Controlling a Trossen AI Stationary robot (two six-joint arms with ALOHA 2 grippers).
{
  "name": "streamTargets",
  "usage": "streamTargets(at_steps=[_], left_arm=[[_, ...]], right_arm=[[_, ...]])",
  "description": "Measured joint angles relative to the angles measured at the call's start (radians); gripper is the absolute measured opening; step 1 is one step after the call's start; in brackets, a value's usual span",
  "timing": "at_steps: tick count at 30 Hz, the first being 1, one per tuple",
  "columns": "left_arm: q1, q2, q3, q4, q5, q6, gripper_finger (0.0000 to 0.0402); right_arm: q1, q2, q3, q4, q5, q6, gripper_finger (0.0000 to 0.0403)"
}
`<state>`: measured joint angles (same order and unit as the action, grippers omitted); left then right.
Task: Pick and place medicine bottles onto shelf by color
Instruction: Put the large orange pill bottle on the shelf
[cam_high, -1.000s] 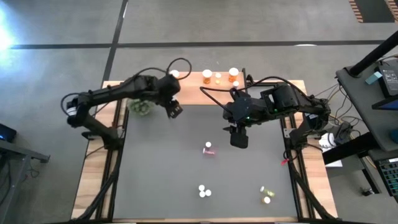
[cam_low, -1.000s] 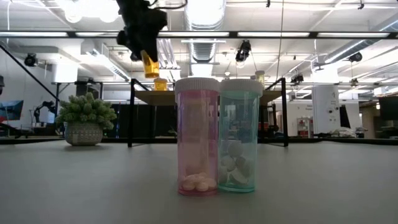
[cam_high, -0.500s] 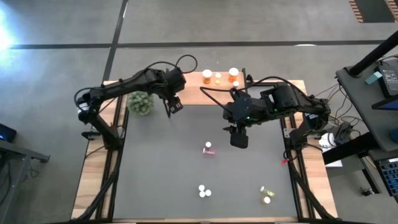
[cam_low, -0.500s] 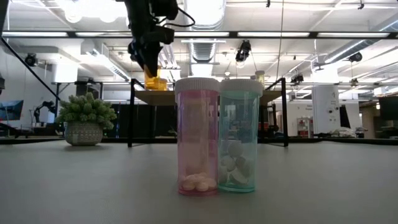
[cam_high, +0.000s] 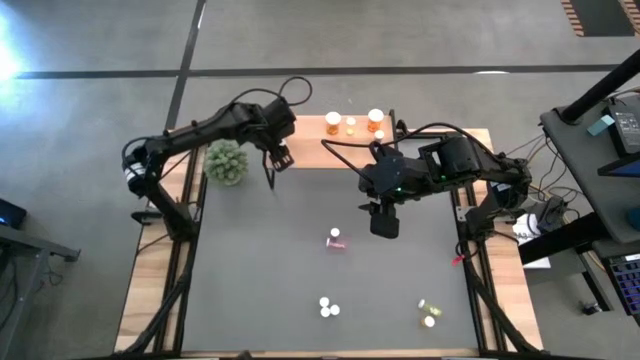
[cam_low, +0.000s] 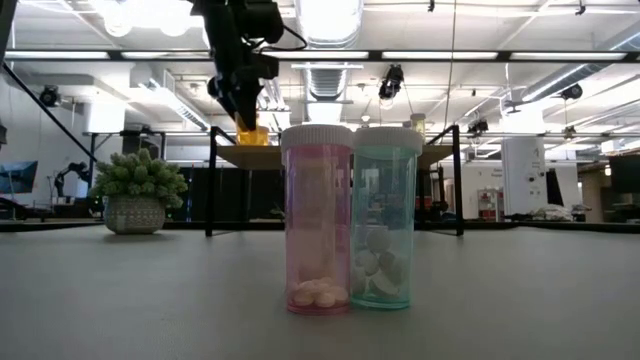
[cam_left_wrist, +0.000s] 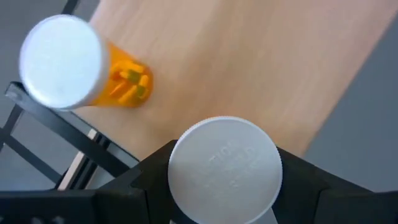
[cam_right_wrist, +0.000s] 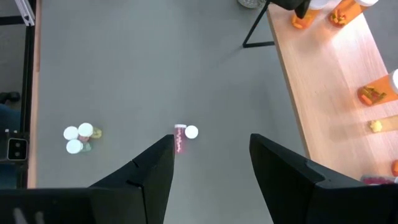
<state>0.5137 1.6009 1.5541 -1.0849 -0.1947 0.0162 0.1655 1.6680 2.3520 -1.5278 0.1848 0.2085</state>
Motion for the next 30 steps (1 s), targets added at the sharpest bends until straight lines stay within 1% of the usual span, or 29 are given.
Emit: streamTargets(at_steps=[20, 30], left_arm=[[0.056, 0.000, -0.012, 0.043, 0.008, -0.011, 0.0190], [0.063, 0.000, -0.024, 0.077, 0.029, -0.038, 0.0225]], right_arm=[[0.000, 0.000, 0.000, 0.000, 0.000, 0.000, 0.0199], [0.000, 0.000, 0.000, 0.000, 0.000, 0.000, 0.0199]])
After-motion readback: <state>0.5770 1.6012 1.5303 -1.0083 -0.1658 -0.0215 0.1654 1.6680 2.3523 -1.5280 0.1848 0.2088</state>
